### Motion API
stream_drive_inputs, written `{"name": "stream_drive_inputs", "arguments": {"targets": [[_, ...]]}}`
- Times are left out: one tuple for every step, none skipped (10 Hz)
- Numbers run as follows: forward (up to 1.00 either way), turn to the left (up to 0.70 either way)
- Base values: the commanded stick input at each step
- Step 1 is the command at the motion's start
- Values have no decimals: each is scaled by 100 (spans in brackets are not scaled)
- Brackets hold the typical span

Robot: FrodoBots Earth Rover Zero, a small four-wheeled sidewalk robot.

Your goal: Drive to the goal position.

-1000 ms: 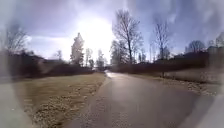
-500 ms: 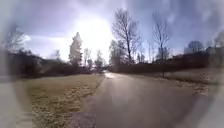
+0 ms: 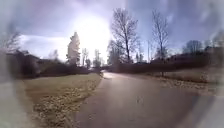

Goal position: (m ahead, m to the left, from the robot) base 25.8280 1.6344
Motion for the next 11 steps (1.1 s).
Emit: {"name": "stream_drive_inputs", "arguments": {"targets": [[100, 0], [100, 0], [100, 0], [100, 0], [100, 0], [100, 0], [100, 0], [100, 0], [100, 2], [100, 3], [100, 3]]}}
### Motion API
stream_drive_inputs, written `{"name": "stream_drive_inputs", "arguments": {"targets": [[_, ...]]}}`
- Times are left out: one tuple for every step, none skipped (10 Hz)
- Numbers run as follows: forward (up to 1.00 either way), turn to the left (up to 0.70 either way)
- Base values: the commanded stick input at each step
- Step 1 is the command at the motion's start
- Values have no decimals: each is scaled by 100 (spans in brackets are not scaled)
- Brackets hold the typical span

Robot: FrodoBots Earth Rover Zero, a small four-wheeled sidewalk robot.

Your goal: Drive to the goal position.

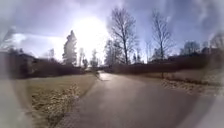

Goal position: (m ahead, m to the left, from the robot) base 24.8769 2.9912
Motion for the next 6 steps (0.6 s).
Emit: {"name": "stream_drive_inputs", "arguments": {"targets": [[100, 3], [100, 3], [100, 4], [100, 4], [100, 4], [100, 4]]}}
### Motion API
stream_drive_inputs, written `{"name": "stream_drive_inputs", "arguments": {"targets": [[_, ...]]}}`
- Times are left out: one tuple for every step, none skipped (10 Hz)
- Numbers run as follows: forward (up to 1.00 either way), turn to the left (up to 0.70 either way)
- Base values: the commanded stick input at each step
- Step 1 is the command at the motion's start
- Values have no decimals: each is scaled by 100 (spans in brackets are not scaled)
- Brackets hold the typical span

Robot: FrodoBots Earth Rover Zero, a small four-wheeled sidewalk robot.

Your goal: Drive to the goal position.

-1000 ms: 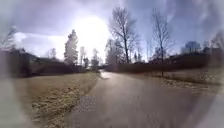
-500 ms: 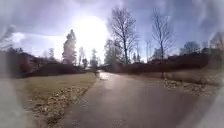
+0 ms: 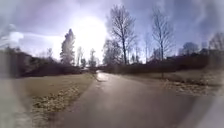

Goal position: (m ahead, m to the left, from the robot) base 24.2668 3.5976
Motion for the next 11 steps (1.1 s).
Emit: {"name": "stream_drive_inputs", "arguments": {"targets": [[100, 4], [100, 4], [100, 4], [100, 5], [100, 7], [100, 7], [100, 7], [100, 8], [100, 8], [100, 8], [100, 8]]}}
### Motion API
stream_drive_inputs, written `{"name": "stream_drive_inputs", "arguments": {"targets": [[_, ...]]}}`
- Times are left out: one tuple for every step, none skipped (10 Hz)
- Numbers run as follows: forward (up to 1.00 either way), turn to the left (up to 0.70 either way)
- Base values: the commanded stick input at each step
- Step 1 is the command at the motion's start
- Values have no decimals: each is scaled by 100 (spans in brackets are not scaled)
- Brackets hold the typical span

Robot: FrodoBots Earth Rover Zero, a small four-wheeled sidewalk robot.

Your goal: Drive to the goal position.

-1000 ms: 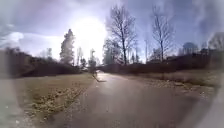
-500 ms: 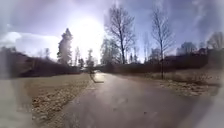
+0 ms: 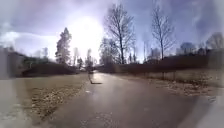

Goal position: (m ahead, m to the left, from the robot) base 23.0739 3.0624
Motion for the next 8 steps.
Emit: {"name": "stream_drive_inputs", "arguments": {"targets": [[100, 9], [100, 10], [100, 10], [100, 11], [100, 11], [100, 12], [100, 13], [100, 13]]}}
